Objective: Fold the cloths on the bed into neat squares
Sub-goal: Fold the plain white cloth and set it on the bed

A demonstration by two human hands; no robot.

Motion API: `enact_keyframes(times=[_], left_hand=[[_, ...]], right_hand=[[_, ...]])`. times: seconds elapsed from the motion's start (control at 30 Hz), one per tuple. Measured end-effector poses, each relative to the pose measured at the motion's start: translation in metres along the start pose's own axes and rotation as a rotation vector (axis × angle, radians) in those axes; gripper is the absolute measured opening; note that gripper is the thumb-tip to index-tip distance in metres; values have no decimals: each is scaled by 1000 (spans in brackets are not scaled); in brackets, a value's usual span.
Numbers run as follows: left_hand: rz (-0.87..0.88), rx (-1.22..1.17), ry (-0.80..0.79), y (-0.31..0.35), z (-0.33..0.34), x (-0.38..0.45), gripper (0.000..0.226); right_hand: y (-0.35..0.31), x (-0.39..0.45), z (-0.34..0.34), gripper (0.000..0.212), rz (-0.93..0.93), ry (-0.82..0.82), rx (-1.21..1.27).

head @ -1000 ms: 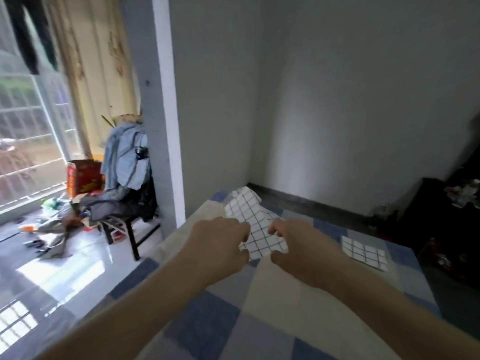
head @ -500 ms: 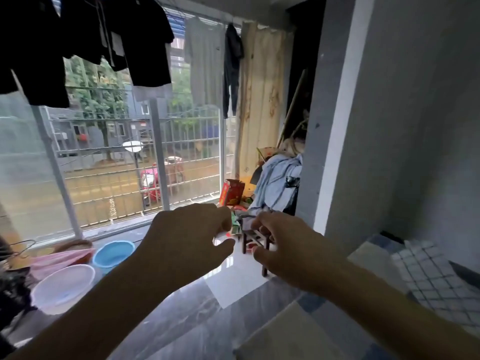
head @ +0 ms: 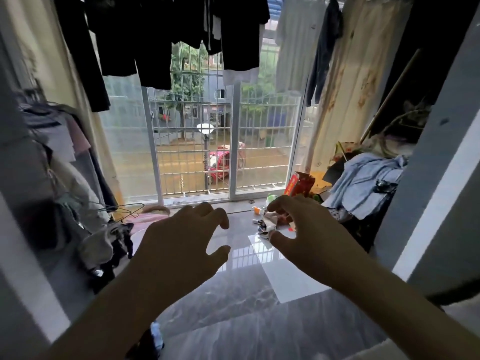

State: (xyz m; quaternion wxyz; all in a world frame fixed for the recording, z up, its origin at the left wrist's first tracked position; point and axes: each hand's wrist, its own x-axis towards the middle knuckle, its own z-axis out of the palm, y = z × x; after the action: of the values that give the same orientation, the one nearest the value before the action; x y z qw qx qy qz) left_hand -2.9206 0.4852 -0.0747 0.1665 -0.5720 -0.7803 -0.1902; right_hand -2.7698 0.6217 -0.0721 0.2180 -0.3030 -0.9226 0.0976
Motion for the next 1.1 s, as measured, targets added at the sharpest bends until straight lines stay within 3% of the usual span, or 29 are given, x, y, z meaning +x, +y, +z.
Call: enact_keyframes(times=[0.2, 0.47, 0.73, 1.1], left_hand=[[-31, 23, -59, -32, 35, 59, 31], [39, 77, -199, -50, 74, 195, 33], [172, 71, -191, -37, 113, 303, 30], [331, 18, -191, -12, 215, 435, 27]], right_hand=[[26, 65, 28, 40, -16, -34, 50], [89, 183, 30, 37, 10, 59, 119], [146, 271, 10, 36, 25, 68, 85], [275, 335, 23, 35, 197, 83, 21]])
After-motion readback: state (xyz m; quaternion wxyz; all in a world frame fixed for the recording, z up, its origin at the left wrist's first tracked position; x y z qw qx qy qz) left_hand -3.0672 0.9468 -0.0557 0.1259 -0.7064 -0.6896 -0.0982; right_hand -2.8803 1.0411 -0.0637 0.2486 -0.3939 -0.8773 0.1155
